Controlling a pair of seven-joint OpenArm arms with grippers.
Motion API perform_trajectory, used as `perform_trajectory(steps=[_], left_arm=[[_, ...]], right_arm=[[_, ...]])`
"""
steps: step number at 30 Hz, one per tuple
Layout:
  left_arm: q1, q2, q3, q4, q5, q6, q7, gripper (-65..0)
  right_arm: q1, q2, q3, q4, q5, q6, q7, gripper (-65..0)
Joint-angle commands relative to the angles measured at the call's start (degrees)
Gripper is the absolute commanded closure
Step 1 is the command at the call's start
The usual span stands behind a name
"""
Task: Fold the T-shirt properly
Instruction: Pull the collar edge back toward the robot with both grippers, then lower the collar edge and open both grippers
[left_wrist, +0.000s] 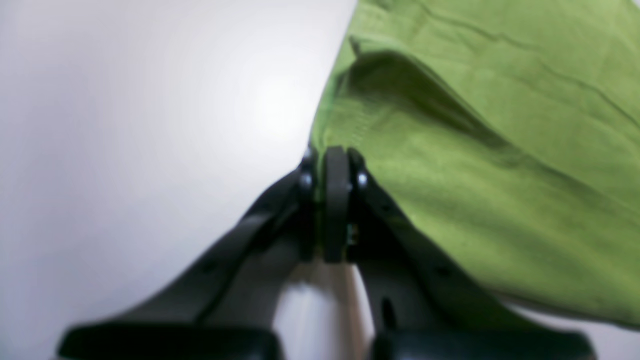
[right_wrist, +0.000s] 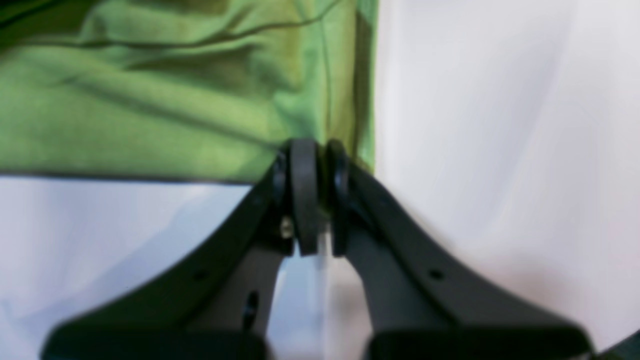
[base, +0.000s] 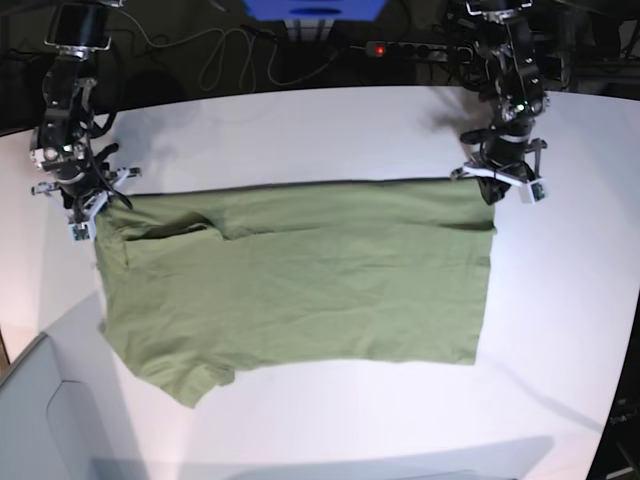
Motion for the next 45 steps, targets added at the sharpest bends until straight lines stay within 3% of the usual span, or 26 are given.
perform_trajectory(steps=[1, 4, 11, 22, 37, 45], left_arm=[[0.4, -0.4, -0.4, 2.4, 0.0, 0.0, -0.9, 0.0], [1.5, -0.6, -0.4, 5.4, 0.0, 0.1, -0.9, 0.0], [1.9, -0.9, -0.5, 11.0, 0.1, 0.2, -0.8, 0.0], [-0.3, -1.0, -0.5, 11.4, 0.3, 0.4, -0.8, 0.0], [12.1, -0.4, -0.4, 12.4, 0.0, 0.4, -0.8, 0.0], [19.4, -0.3, -0.5, 17.6, 0.0, 0.3, -0.8, 0.0]], right_arm=[[-0.3, 1.6, 0.4, 2.5, -0.2, 0.6, 1.2, 0.0], [-1.4, 1.8, 0.5, 6.9, -0.2, 0.6, 1.1, -0.1], [0.3, 3.4, 0.2, 13.8, -0.2, 0.6, -4.7, -0.1], [7.4, 3.0, 0.3, 13.6, -0.2, 0.6, -10.6, -0.1], [-6.8, 3.3, 0.2, 14.1, -0.2, 0.6, -10.0, -0.1], [-13.6, 3.0, 0.6, 14.1, -0.2, 0.6, -6.2, -0.1]])
